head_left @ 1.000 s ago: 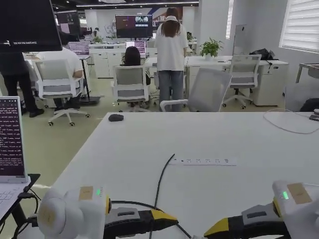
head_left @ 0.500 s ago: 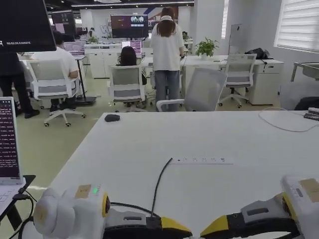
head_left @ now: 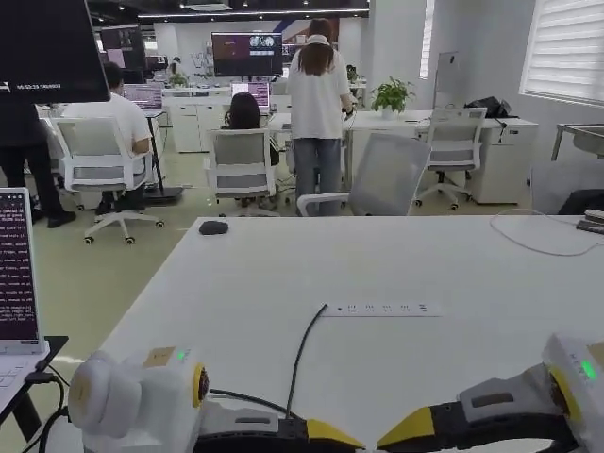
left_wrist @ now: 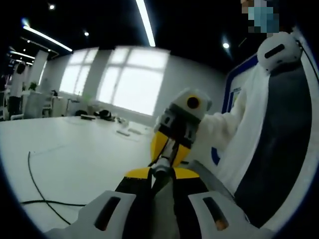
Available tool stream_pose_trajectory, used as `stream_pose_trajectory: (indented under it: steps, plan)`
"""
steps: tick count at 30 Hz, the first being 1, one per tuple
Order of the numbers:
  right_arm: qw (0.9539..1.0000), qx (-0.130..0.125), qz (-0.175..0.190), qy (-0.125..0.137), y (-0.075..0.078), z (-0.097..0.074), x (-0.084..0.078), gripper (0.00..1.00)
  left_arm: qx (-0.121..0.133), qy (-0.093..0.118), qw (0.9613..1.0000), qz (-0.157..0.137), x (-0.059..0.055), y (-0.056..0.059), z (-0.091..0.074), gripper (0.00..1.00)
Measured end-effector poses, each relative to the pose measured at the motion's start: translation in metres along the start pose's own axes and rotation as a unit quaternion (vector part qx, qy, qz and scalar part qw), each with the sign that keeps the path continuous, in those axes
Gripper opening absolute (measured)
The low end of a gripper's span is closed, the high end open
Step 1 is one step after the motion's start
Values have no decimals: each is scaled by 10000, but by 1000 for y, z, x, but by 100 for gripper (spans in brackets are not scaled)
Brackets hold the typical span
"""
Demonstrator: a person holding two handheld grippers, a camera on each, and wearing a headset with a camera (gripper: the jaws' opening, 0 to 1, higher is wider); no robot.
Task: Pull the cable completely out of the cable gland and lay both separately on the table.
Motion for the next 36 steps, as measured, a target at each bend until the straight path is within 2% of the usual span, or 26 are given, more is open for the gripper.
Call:
stream_pose_trajectory:
  steps: [2, 6, 8, 9, 10, 11, 12, 13, 14, 16, 17, 19, 20, 23, 25, 26, 28, 31, 32, 34, 36]
  plan:
    - [10000, -6, 19, 57, 0, 0, 2, 10, -72, 15, 9998, -170, 1, 0, -1, 16]
    - [9998, -53, 90, 174, 1, 0, 3, 11, -17, 64, 10000, 63, 2, 1, -3, 15]
    - [9980, 24, 494, 398, 0, 0, 4, 12, -11, 83, 9998, 181, 2, 2, -3, 14]
    - [9973, 40, 575, 446, 0, 0, 5, 12, -8, 81, 9997, 225, 2, 3, -4, 14]
    - [9947, 144, 824, 590, -1, -2, 5, 15, 37, 91, 9994, 338, 2, 2, -4, 14]
    - [9892, 158, 1204, 817, 1, -4, 7, 19, 45, 120, 9990, 428, 4, 2, -5, 14]
    - [9852, 173, 1405, 962, 2, -5, 8, 22, 14, 162, 9985, 528, 5, 3, -6, 14]
    - [9780, 241, 1740, 1125, 4, -6, 9, 22, -37, 230, 9979, 610, 8, 6, -7, 14]
    - [9730, 241, 1945, 1216, 6, -7, 9, 18, -71, 294, 9968, 746, 10, 7, -7, 14]
    - [9577, 362, 2491, 1397, 9, -8, 8, 14, -88, 319, 9952, 919, 13, 9, -7, 14]
    - [9479, 496, 2782, 1473, 8, -8, 9, 16, -80, 327, 9943, 1009, 14, 9, -7, 14]
    - [9377, 585, 3059, 1539, 11, -8, 7, 18, -102, 335, 9923, 1185, 16, 10, -7, 14]
    - [9398, 586, 2982, 1563, 12, -8, 7, 17, -115, 344, 9914, 1254, 17, 12, -7, 14]
    - [9352, 741, 3006, 1718, 10, -9, 12, 12, -83, 410, 9906, 1301, 20, 10, -8, 14]
    - [9387, 748, 2909, 1693, 9, -8, 13, 12, -78, 432, 9899, 1348, 20, 10, -9, 14]
    - [9389, 767, 2895, 1696, 10, -7, 14, 12, -75, 437, 9898, 1355, 20, 10, -9, 14]
    - [9349, 821, 2991, 1725, 12, -6, 15, 12, -62, 472, 9891, 1390, 21, 11, -9, 14]
    - [9334, 887, 3017, 1727, 11, -4, 17, 11, -69, 479, 9890, 1399, 22, 11, -9, 14]
    - [9334, 896, 3015, 1724, 11, -3, 18, 11, -65, 478, 9887, 1417, 22, 12, -9, 14]
    - [9377, 852, 2881, 1746, 12, -3, 19, 11, -37, 495, 9886, 1419, 23, 10, -10, 14]
    - [9364, 877, 2891, 1783, 11, -2, 22, 11, -75, 501, 9908, 1255, 26, 10, -12, 14]
Point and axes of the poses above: the centre of the closed fingertips' face, and the gripper's own axes: z roughly forward along the fingers, y roughly to its right, x roughly out of its top, the point moved 1 cm from there along -z, roughly backward along the fingers, and after that the axes turned 6 degrees about x, right-handed, at the moved point
